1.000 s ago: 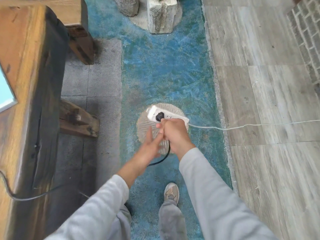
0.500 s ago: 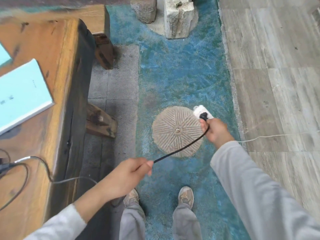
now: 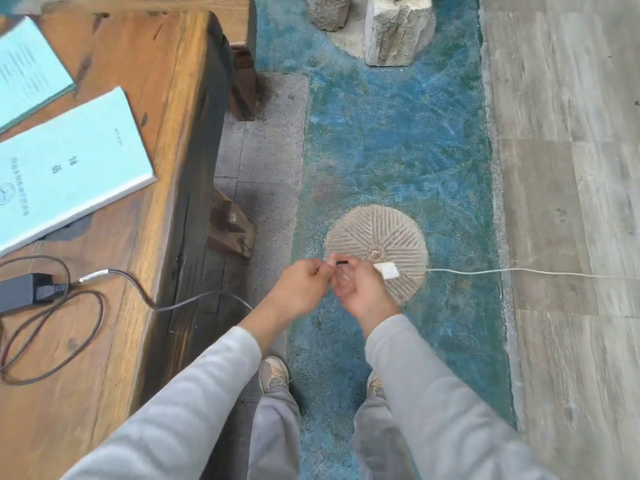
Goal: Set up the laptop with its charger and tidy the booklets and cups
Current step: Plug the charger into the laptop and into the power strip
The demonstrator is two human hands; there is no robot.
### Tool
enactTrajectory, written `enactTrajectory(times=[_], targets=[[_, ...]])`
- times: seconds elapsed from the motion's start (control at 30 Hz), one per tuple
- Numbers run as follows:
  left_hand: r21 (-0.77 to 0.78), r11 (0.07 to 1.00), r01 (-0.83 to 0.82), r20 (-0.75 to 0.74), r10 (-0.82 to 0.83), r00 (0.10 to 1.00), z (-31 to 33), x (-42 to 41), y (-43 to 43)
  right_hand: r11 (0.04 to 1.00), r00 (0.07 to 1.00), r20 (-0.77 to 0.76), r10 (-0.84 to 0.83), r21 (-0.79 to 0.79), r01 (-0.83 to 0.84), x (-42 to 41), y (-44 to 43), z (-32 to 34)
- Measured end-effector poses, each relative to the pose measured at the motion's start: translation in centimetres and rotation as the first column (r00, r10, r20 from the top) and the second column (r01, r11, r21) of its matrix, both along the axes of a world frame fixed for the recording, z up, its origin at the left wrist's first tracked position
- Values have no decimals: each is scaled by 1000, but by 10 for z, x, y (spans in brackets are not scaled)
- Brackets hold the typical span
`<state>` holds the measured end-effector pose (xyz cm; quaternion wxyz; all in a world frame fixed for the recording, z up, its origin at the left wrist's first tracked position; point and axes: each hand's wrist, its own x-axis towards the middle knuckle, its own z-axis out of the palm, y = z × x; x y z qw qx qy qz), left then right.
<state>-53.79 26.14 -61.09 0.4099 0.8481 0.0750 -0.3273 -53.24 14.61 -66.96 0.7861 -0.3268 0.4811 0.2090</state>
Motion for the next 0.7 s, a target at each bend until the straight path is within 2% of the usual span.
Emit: enactTrajectory(times=[0.17, 0.27, 0.33, 0.53, 0.7], targets=[[103, 991, 88, -143, -72, 987, -19, -2, 22, 990, 991, -42, 126, 71, -123, -28, 42, -15], [147, 956, 253, -210, -220, 953, -21, -20, 44, 985, 981, -95, 169, 57, -164, -33, 43, -25], [268, 886, 379, -185, -339, 923, -25, -29, 58, 987, 979, -134, 156, 53, -151, -32, 47, -33], [484, 700, 525, -155, -522, 839, -26, -40, 91, 982, 969, -180, 170, -53, -182, -22, 72, -51], [672, 384, 633, -241, -696, 677, -26, -40, 112, 987, 964, -229, 133, -61, -150, -28, 93, -64]])
